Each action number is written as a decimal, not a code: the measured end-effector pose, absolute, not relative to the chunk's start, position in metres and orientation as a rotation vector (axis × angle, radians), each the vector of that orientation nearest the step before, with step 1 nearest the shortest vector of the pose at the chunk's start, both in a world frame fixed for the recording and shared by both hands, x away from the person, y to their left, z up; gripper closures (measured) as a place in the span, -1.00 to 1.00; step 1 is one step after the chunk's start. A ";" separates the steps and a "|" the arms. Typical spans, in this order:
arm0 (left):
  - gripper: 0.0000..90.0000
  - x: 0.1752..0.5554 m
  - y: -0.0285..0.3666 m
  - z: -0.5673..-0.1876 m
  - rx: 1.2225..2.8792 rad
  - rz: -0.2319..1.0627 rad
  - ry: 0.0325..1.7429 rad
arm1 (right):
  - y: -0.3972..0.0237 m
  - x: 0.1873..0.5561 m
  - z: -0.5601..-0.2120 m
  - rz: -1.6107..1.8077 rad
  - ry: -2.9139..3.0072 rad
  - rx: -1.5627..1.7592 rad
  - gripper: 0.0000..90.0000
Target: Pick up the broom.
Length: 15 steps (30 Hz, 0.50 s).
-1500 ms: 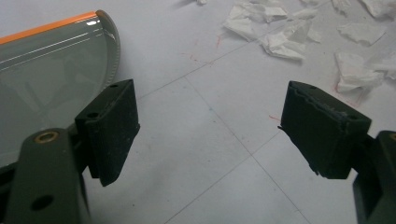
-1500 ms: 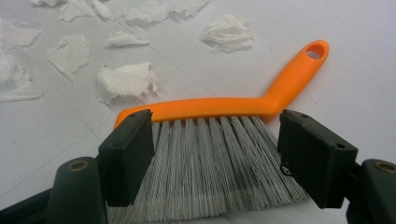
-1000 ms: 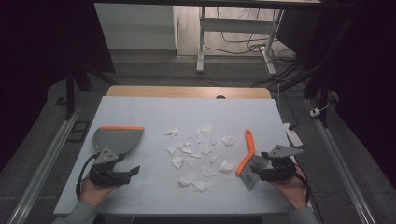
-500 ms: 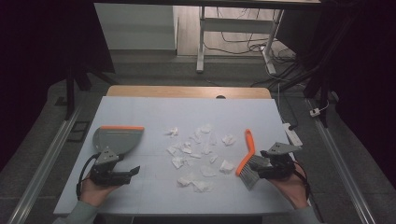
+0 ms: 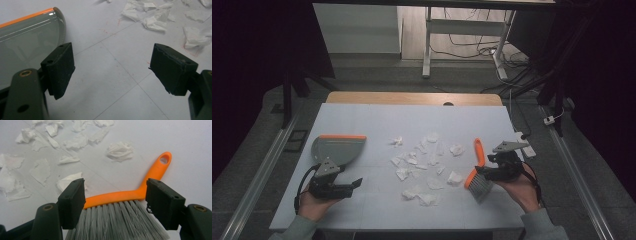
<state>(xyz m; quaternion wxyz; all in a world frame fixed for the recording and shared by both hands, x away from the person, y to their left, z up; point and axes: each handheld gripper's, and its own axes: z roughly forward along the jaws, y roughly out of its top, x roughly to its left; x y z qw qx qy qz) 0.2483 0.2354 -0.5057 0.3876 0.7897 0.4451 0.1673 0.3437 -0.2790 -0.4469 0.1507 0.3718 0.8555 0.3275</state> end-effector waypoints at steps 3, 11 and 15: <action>-0.53 0.250 0.233 -0.507 2.029 0.431 1.124 | -0.277 0.354 -0.440 0.917 2.475 1.134 -0.26; -0.53 0.251 0.227 -0.508 2.064 0.435 1.095 | -0.264 0.379 -0.421 0.802 2.496 1.229 -0.25; -0.53 0.249 0.229 -0.506 2.041 0.431 1.104 | -0.257 0.391 -0.417 0.727 2.497 1.278 -0.25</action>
